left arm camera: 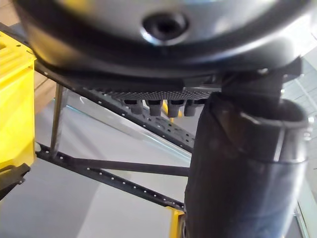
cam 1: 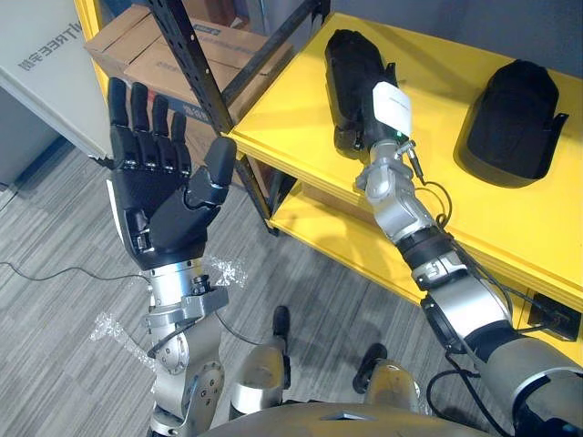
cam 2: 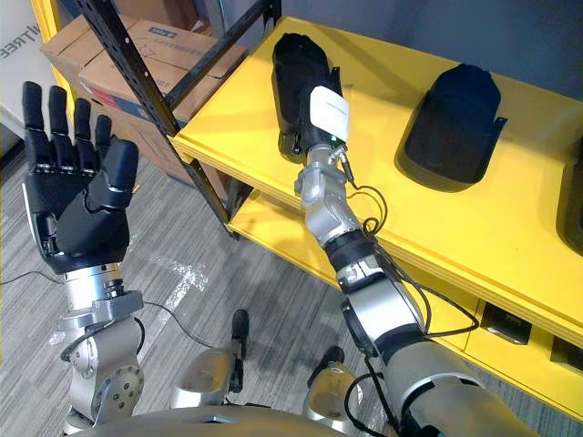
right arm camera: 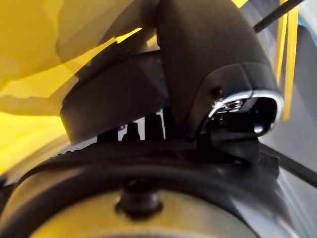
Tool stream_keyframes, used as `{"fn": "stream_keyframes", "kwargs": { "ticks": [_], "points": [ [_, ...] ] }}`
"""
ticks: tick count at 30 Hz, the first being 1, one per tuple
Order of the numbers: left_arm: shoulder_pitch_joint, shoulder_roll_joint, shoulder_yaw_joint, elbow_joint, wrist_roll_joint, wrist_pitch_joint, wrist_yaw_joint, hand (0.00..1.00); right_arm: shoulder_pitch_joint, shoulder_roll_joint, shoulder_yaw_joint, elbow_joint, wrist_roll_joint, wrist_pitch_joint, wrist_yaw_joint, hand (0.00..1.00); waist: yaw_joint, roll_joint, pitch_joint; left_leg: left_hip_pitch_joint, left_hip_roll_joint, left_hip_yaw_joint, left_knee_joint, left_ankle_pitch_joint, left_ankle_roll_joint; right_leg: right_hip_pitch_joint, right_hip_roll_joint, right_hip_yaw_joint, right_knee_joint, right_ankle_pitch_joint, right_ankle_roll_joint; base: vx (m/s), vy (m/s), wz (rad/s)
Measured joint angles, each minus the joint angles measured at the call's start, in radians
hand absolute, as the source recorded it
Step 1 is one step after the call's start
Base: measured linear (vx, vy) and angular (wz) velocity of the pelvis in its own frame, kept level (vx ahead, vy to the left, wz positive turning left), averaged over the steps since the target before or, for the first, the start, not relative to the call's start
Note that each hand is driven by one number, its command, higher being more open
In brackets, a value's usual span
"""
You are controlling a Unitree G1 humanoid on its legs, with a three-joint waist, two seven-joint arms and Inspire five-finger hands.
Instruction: Walk over and take three plastic housings, then place them on the shelf
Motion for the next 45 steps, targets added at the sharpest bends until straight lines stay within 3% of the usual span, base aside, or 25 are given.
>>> {"fn": "stream_keyframes", "kwargs": {
  "ticks": [7,12,17,24,28,31,36,45],
  "points": [
    [-0.001,0.001,-0.007,0.0,-0.001,0.041,-0.004,1.0,0.2,0.005,0.037,-0.325,0.055,-0.07,0.116,1.0,-0.044,-0.038,-0.033,0.015,0.017,0.048,0.0,-0.018,-0.004,0.027,0.043,0.041,-0.099,0.06,0.005,0.03,-0.017,-0.2],
    [-0.006,0.004,-0.023,0.001,0.0,0.066,-0.016,1.0,0.206,-0.048,0.059,-0.504,0.056,-0.086,0.198,1.0,-0.058,-0.043,-0.074,0.031,0.023,0.063,-0.001,-0.029,-0.007,0.057,0.06,0.05,-0.152,0.085,0.006,0.01,-0.012,-0.09],
    [-0.007,0.03,-0.019,0.001,0.0,0.096,-0.034,1.0,0.205,-0.095,0.084,-0.626,0.089,-0.141,0.3,1.0,-0.067,-0.064,-0.112,0.052,0.035,0.069,-0.001,-0.037,-0.014,0.088,0.078,0.051,-0.185,0.094,0.004,0.01,-0.03,-0.05],
    [-0.007,0.04,-0.003,0.001,0.0,0.117,-0.063,1.0,0.167,-0.232,0.186,-0.634,0.075,-0.221,0.52,1.0,-0.065,-0.07,-0.145,0.062,0.037,0.073,-0.003,-0.043,-0.015,0.115,0.088,0.05,-0.227,0.111,0.001,0.0,-0.004,-0.01],
    [-0.007,0.047,0.015,0.002,0.0,0.125,-0.081,1.0,0.109,-0.317,0.273,-0.626,0.075,-0.231,0.656,1.0,-0.059,-0.075,-0.148,0.062,0.039,0.071,-0.006,-0.043,-0.015,0.128,0.095,0.047,-0.251,0.123,0.004,0.0,0.0,0.0],
    [-0.007,0.058,0.016,0.002,0.003,0.125,-0.092,1.0,0.094,-0.36,0.306,-0.582,0.075,-0.213,0.708,1.0,-0.045,-0.083,-0.153,0.062,0.038,0.068,-0.006,-0.042,-0.014,0.129,0.095,0.045,-0.251,0.125,0.006,0.0,0.0,0.0],
    [-0.007,0.067,0.047,0.01,0.036,0.112,-0.094,1.0,0.064,-0.37,0.305,-0.426,0.074,-0.17,0.704,1.0,-0.041,-0.088,-0.156,0.061,0.036,0.061,-0.006,-0.041,-0.013,0.132,0.093,0.039,-0.251,0.125,0.006,0.0,-0.008,0.05],
    [-0.007,0.065,0.052,0.015,0.036,0.1,-0.115,1.0,-0.032,-0.381,0.263,-0.229,0.054,-0.17,0.63,1.0,-0.037,-0.083,-0.153,0.033,0.036,0.037,-0.003,-0.033,-0.013,0.117,0.093,0.018,-0.244,0.122,0.003,-0.01,-0.015,0.07]
  ]
}}
